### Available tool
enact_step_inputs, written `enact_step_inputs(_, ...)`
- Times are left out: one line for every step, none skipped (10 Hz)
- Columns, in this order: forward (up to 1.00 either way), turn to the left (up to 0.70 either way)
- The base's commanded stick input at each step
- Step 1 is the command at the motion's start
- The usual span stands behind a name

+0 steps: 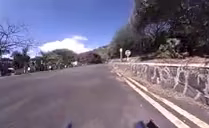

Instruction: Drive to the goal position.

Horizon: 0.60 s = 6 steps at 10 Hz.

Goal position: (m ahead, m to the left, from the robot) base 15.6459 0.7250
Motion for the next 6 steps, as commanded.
enact_step_inputs(0.5, 0.0)
enact_step_inputs(0.5, 0.0)
enact_step_inputs(0.5, 0.0)
enact_step_inputs(0.5, 0.0)
enact_step_inputs(0.5, 0.0)
enact_step_inputs(0.5, 0.0)
